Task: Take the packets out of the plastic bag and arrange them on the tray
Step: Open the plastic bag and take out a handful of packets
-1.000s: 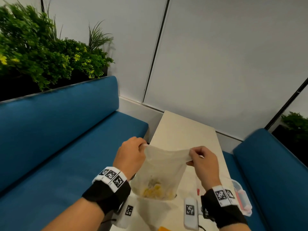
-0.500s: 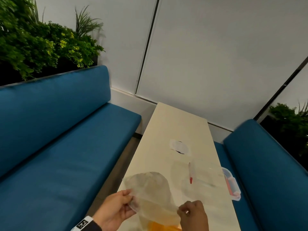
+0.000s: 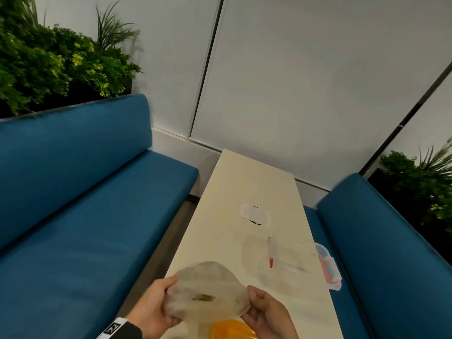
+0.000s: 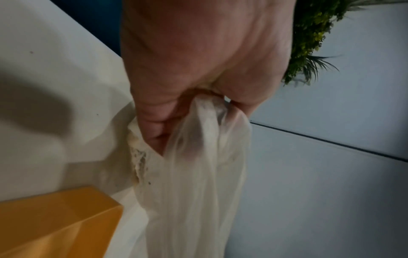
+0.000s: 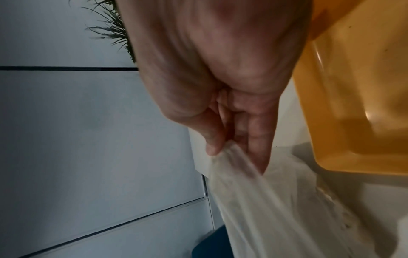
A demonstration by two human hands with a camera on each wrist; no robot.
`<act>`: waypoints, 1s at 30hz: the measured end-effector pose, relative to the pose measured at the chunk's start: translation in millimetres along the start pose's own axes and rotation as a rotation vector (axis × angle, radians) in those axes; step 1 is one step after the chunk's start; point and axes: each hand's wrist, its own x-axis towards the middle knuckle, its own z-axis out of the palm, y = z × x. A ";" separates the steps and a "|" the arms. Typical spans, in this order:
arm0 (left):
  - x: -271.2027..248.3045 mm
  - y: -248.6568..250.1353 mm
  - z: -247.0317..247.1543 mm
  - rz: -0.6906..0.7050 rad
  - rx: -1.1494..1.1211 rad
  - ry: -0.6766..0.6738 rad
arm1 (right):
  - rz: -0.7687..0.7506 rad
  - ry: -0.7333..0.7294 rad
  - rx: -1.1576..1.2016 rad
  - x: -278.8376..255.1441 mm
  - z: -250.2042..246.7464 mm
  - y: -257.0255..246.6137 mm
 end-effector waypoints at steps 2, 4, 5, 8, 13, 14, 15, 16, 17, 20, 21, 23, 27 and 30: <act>0.9 3.9 -2.1 0.032 -0.065 -0.021 | 0.029 0.019 -0.021 0.9 2.6 1.5; 1.6 7.7 -1.1 0.087 -0.075 -0.024 | 0.062 0.020 -0.042 1.8 9.5 3.4; 1.4 8.2 -0.1 0.117 -0.054 -0.029 | 0.080 0.023 -0.041 3.0 13.5 5.4; -2.9 2.7 3.9 0.241 0.048 -0.052 | 0.026 0.043 -0.080 5.4 25.3 11.1; -1.9 -5.4 -2.8 0.533 0.655 0.225 | -0.247 -0.032 -0.626 -1.6 34.9 23.1; -3.8 -5.8 -1.8 0.606 0.773 0.327 | -0.333 -0.034 -0.796 -1.5 33.2 25.5; -4.9 -5.4 -1.0 0.682 0.840 0.405 | -0.410 -0.006 -0.897 -0.2 32.8 27.6; -5.9 -4.4 -0.8 0.743 0.870 0.455 | -0.468 0.020 -0.919 0.6 33.9 28.4; -6.2 -3.1 -0.9 0.782 0.877 0.463 | -0.497 0.045 -0.909 1.6 36.4 28.0; -13.8 1.1 3.2 0.754 0.938 0.384 | -0.438 0.086 -0.806 2.3 47.7 21.9; -16.1 1.3 4.6 0.748 0.998 0.373 | -0.413 0.075 -0.803 1.4 50.2 20.0; -26.5 4.4 10.1 0.905 1.119 0.389 | -0.384 0.041 -0.838 -1.9 56.9 16.9; -38.8 9.7 35.1 1.009 1.343 0.162 | -0.408 0.018 -1.082 0.8 68.3 11.5; -26.1 11.8 39.8 0.789 1.552 0.223 | -0.433 0.031 -1.053 -6.0 72.7 11.4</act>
